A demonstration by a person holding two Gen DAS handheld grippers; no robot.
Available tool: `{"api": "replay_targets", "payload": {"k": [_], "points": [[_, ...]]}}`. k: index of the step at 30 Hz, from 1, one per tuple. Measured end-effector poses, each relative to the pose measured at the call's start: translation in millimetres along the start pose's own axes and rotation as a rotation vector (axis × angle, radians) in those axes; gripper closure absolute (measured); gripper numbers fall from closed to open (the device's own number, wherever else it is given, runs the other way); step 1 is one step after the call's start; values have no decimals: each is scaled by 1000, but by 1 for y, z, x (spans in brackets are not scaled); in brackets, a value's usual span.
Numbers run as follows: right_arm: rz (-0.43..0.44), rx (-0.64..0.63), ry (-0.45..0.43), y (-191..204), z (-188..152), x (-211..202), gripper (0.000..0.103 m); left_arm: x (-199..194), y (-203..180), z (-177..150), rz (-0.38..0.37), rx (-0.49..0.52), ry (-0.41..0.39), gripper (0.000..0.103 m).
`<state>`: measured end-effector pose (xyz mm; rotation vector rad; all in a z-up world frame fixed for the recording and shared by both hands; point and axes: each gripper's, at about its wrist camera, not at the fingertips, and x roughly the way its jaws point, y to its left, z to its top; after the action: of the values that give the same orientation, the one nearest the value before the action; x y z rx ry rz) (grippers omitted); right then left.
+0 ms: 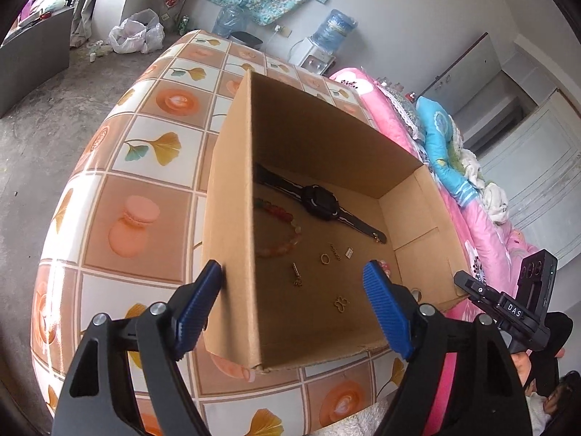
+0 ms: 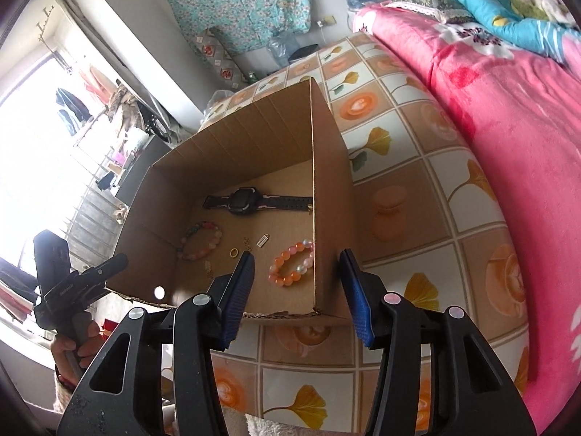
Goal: Organize jewelry
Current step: 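Raise both open grippers and pull them back from the box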
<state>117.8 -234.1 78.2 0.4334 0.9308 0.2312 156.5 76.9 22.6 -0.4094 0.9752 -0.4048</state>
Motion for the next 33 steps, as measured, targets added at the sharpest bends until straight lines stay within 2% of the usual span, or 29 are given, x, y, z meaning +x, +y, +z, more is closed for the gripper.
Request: {"api": "replay_targets", "payload": {"k": [14,18,24,28,33], "points": [[-14,16,-37,-5,-32,-24,55,-21,-10,-41,-18,9,0,26],[-14,14,-55,-6,-38,-26,55,-22,-14,-50,-15,37,-24,25],[-8,18,-78,-5,-43,-32,52,-27,-11,-55,-34,29,-52,25],[-28,29,-137,-7,-53,-49,43,-47,-16,-63,24,79,-156,24],[-93,23,-214,-4,-72,-72,31,-82,-33,-80,82,184,-311,10]]}}
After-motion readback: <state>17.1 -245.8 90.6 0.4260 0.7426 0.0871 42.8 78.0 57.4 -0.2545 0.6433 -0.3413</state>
